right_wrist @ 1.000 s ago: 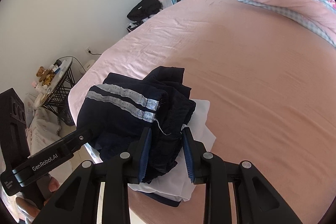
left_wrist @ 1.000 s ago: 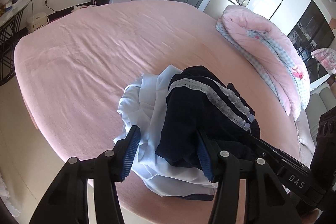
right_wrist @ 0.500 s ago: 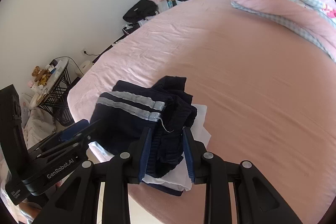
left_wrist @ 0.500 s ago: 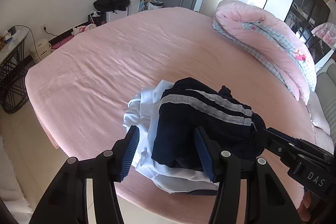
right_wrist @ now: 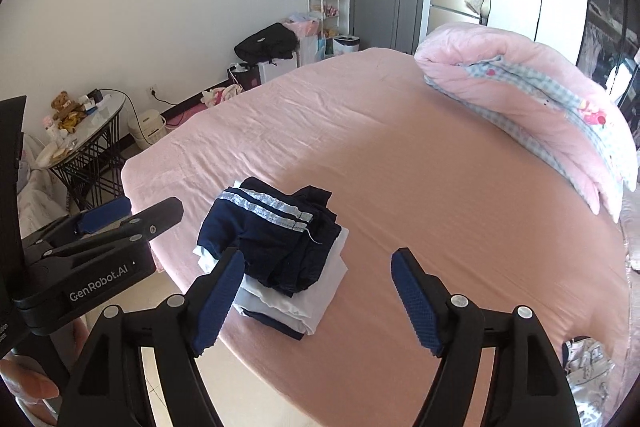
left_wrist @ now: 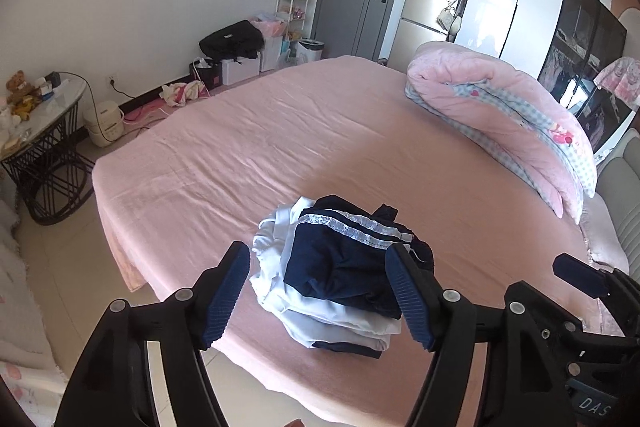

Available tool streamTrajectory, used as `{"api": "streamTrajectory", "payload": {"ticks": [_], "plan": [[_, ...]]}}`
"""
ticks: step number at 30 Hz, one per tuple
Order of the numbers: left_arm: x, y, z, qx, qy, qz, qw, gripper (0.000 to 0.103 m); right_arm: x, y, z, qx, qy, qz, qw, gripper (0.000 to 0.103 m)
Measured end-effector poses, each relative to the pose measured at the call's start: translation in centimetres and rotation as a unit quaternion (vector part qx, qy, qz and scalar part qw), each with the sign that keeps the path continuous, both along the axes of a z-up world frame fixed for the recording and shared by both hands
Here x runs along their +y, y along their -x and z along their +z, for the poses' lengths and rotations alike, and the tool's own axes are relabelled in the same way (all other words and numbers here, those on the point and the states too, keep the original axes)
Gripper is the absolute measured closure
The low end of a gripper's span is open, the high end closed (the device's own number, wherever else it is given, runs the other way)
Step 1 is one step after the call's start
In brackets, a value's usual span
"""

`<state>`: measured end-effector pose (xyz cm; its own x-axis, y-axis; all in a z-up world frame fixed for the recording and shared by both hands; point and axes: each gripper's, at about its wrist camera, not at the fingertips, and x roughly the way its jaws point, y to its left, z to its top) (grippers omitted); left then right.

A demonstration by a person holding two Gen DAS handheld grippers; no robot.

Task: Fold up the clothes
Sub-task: 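Open both grippers and withdraw them from the stacked clothes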

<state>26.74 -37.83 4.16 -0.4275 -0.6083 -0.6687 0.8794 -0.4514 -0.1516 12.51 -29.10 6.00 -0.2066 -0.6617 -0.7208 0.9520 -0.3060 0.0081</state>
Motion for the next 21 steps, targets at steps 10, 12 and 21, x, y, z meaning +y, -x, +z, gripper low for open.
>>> {"api": "streamTrajectory", "payload": {"ticks": [10, 12, 21], "plan": [[7.4, -0.5, 2.1, -0.046, 0.039, -0.020, 0.9980, 0.034, 6.5, -0.8, 2.2, 0.026, 0.009, -0.017, 0.999, 0.027], [8.8, -0.5, 2.2, -0.054, 0.041, -0.024, 0.9974, 0.034, 7.6, -0.8, 2.4, 0.028, 0.011, -0.027, 0.999, 0.027], [12.9, -1.5, 2.3, -0.031, -0.008, -0.050, 0.9983, 0.034, 10.4, -0.8, 2.7, 0.022, 0.003, -0.029, 0.999, 0.027]]}}
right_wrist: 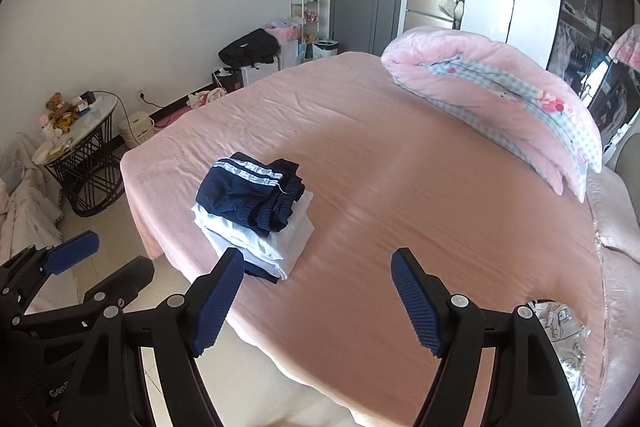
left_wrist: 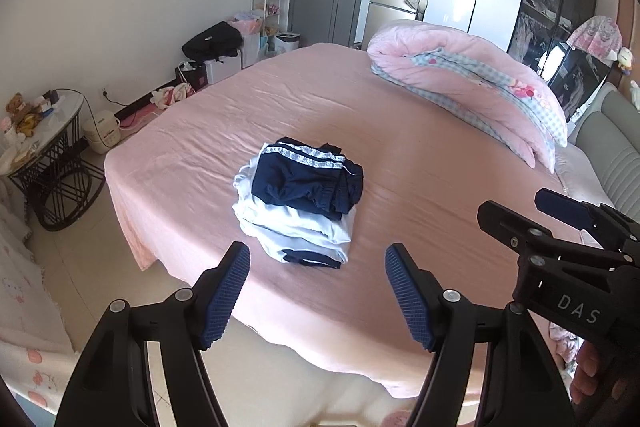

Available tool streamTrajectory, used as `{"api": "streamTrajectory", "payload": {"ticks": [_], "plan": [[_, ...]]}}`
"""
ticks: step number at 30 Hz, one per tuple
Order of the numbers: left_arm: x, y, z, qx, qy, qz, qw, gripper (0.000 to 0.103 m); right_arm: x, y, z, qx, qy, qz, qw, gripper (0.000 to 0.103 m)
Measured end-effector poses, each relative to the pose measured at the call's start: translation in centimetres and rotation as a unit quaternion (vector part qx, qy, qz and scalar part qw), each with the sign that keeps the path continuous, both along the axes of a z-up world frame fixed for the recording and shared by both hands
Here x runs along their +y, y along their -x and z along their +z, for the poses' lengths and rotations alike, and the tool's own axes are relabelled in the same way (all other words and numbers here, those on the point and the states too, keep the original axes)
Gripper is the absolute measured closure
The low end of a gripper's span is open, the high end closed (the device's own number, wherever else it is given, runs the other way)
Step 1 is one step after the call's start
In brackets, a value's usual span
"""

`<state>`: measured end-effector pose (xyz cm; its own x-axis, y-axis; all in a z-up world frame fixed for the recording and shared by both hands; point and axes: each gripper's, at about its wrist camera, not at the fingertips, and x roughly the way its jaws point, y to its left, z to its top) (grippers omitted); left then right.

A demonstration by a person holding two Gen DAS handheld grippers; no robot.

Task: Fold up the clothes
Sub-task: 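Open both grippers and withdraw them from the stacked clothes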

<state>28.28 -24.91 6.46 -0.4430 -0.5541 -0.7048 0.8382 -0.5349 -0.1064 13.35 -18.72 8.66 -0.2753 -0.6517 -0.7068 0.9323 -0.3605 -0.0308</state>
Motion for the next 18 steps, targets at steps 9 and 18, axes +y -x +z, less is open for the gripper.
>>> {"api": "streamTrajectory", "payload": {"ticks": [9, 18], "plan": [[3.1, -0.5, 0.9, -0.026, 0.031, 0.013, 0.9991, 0.034, 2.8, -1.3, 0.3, 0.019, 0.001, 0.002, 1.000, 0.027], [3.9, -0.7, 1.0, -0.034, 0.037, 0.012, 0.9987, 0.034, 3.9, -1.4, 0.6, 0.020, 0.009, 0.003, 1.000, 0.027]]}}
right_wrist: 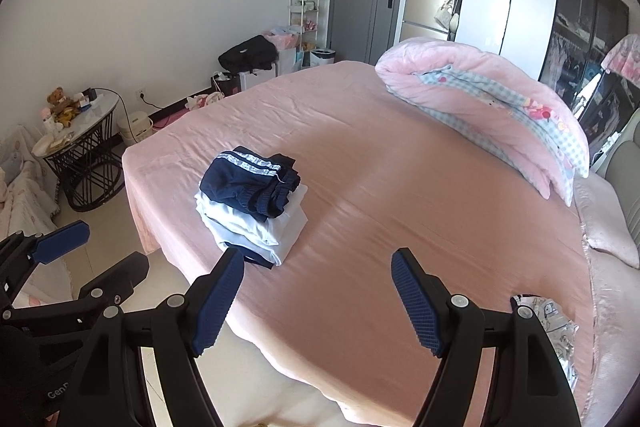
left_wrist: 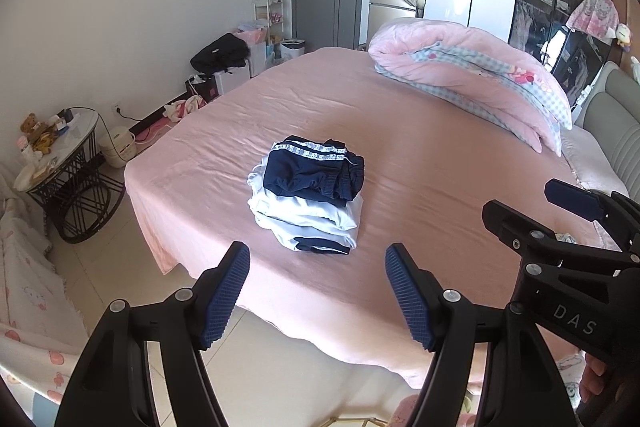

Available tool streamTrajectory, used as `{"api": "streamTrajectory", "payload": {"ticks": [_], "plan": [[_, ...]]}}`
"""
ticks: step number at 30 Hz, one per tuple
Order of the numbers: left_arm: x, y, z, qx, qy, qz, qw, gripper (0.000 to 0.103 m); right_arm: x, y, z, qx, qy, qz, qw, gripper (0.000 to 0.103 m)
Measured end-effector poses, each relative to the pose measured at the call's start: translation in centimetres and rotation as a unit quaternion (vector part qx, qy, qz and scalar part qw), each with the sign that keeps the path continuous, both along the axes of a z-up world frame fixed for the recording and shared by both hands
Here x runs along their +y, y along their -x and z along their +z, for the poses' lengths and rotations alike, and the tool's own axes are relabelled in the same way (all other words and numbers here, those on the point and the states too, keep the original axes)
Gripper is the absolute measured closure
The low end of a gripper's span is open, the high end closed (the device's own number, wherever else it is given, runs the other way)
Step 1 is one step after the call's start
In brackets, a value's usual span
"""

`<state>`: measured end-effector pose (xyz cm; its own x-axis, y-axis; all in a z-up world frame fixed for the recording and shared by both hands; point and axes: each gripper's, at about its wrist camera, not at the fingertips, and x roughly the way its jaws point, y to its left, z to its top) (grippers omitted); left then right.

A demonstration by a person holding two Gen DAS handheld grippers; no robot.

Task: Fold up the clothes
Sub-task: 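Open both grippers and withdraw them from the stacked clothes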

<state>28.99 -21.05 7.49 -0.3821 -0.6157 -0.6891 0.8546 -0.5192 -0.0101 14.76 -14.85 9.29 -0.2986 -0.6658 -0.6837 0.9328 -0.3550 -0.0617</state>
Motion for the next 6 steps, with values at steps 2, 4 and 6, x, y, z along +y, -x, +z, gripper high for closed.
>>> {"api": "streamTrajectory", "payload": {"ticks": [2, 4, 6], "plan": [[0.04, -0.07, 0.00, -0.001, 0.000, 0.000, 1.0000, 0.034, -0.03, 0.08, -0.11, -0.007, -0.001, 0.003, 1.000, 0.027], [0.08, -0.10, -0.03, -0.001, 0.000, -0.001, 1.0000, 0.034, -0.11, 0.01, -0.27, -0.008, -0.005, 0.005, 1.000, 0.027], [0.22, -0.20, -0.05, -0.003, 0.003, 0.000, 1.0000, 0.034, -0.19, -0.17, -0.25, -0.002, -0.007, 0.005, 1.000, 0.027]]}}
